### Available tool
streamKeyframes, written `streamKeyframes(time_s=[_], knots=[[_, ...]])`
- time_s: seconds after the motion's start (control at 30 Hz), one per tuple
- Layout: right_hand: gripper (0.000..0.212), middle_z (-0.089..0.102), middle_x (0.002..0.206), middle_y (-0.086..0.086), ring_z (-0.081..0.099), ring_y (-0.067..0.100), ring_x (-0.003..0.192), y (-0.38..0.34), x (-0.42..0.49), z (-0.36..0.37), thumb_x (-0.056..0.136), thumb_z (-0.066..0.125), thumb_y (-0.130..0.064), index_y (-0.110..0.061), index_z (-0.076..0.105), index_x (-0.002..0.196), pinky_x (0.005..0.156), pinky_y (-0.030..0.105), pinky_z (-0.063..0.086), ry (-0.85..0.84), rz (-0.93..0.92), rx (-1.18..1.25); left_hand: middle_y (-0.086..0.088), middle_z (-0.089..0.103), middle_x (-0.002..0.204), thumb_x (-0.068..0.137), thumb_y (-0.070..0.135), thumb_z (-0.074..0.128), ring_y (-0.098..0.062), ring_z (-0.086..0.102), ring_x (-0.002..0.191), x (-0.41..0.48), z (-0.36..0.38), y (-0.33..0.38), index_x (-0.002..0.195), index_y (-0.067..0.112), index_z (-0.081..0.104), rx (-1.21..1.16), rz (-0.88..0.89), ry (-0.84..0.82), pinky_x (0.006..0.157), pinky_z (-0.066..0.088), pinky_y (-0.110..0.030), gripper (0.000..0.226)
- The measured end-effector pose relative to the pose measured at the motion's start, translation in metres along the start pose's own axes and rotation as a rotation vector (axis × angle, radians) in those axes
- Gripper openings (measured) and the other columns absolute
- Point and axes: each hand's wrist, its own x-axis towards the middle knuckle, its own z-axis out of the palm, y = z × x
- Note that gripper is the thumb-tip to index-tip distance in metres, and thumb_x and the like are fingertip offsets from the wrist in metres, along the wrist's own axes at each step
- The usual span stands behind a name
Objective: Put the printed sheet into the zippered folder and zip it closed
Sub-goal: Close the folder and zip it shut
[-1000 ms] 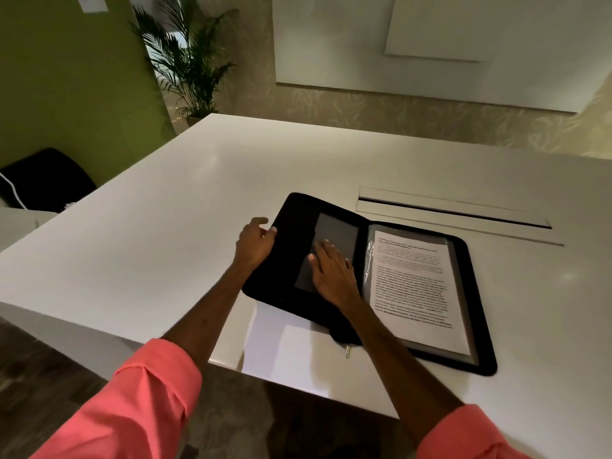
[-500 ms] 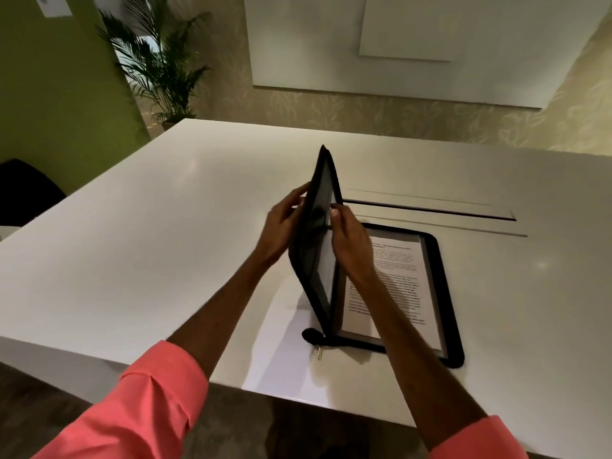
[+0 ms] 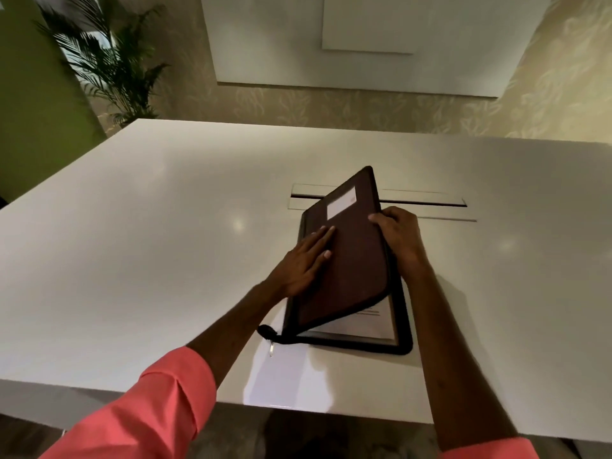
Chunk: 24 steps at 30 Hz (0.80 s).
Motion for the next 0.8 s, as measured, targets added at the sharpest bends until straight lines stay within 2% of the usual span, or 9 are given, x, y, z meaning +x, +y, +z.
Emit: streamKeyframes(time_s=[0.1,0.2,0.3,0.4,0.5,0.63,0.73,0.8], knots=[[0.017,0.078,0.089,0.007,0.075,0.03,0.09,0.034,0.007,-0.021,0.086,0.071,-0.03,-0.014,0.078,0.085,0.083,0.05,0.063,-0.008,0.11,-0.011,0.013,0.003,0.181,0.113,0.061,0.021,-0.016,0.005,0.167,0.009,0.022,-0.001,0.169,0.047,0.001,0.061,-0.013,-0.032,0.136,0.013,-0.049,0.062],[0.023,0.078,0.092,0.016,0.075,0.037,0.091,0.065,0.009,-0.032,0.09,0.069,-0.025,-0.005,0.078,0.091,0.082,0.055,0.064,-0.007,0.177,-0.102,0.015,0.001,0.18,0.112,0.062,0.02,-0.01,0.0,0.167,0.012,0.045,-0.004,0.171,0.041,0.002,0.135,-0.044,-0.036,0.136,0.007,-0.05,0.065],[0.027,0.078,0.109,0.02,0.074,0.036,0.094,0.094,0.007,-0.032,0.096,0.065,-0.019,-0.001,0.077,0.111,0.085,0.047,0.063,0.006,0.196,-0.259,0.013,0.003,0.181,0.113,0.06,0.021,-0.008,-0.001,0.167,0.014,0.063,-0.004,0.173,0.033,0.005,0.266,-0.074,-0.029,0.136,0.005,-0.05,0.067],[0.047,0.065,0.134,0.017,0.066,0.036,0.117,0.119,-0.004,-0.022,0.095,0.064,-0.019,-0.008,0.062,0.14,0.098,0.044,0.056,0.006,0.137,-0.414,0.007,0.004,0.181,0.111,0.062,0.019,-0.012,0.0,0.168,0.016,0.075,-0.006,0.173,0.025,0.008,0.365,-0.088,-0.021,0.136,0.002,-0.047,0.073],[0.052,0.05,0.141,0.017,0.051,0.037,0.132,0.137,-0.019,-0.004,0.099,0.062,-0.026,-0.009,0.052,0.147,0.105,0.053,0.048,0.01,0.009,-0.665,0.004,0.005,0.182,0.11,0.064,0.017,-0.014,0.0,0.168,0.018,0.08,-0.006,0.173,0.022,0.009,0.404,-0.097,-0.027,0.137,0.002,-0.048,0.076],[0.062,0.027,0.172,0.013,0.027,0.033,0.158,0.146,-0.035,0.015,0.109,0.046,-0.038,-0.012,0.034,0.164,0.126,0.056,0.025,-0.011,-0.124,-0.844,0.002,0.006,0.181,0.113,0.057,0.026,-0.017,0.002,0.168,0.017,0.081,0.0,0.173,0.021,0.012,0.394,-0.129,0.0,0.137,-0.001,-0.045,0.071],[0.064,0.019,0.176,0.012,0.016,0.03,0.163,0.152,-0.044,0.022,0.111,0.037,-0.039,-0.01,0.026,0.167,0.13,0.058,0.012,-0.038,-0.151,-0.883,0.0,0.011,0.181,0.114,0.053,0.032,-0.019,0.003,0.168,0.008,0.08,0.0,0.172,0.019,0.019,0.326,-0.123,-0.016,0.137,0.003,-0.047,0.068],[0.064,0.017,0.177,0.012,0.013,0.028,0.164,0.148,-0.048,0.026,0.111,0.035,-0.041,-0.012,0.024,0.167,0.13,0.059,0.009,-0.046,-0.163,-0.892,-0.002,0.023,0.178,0.114,0.049,0.037,-0.019,0.008,0.168,-0.001,0.071,-0.003,0.168,0.018,0.034,0.26,-0.092,0.02,0.136,0.012,-0.047,0.063]])
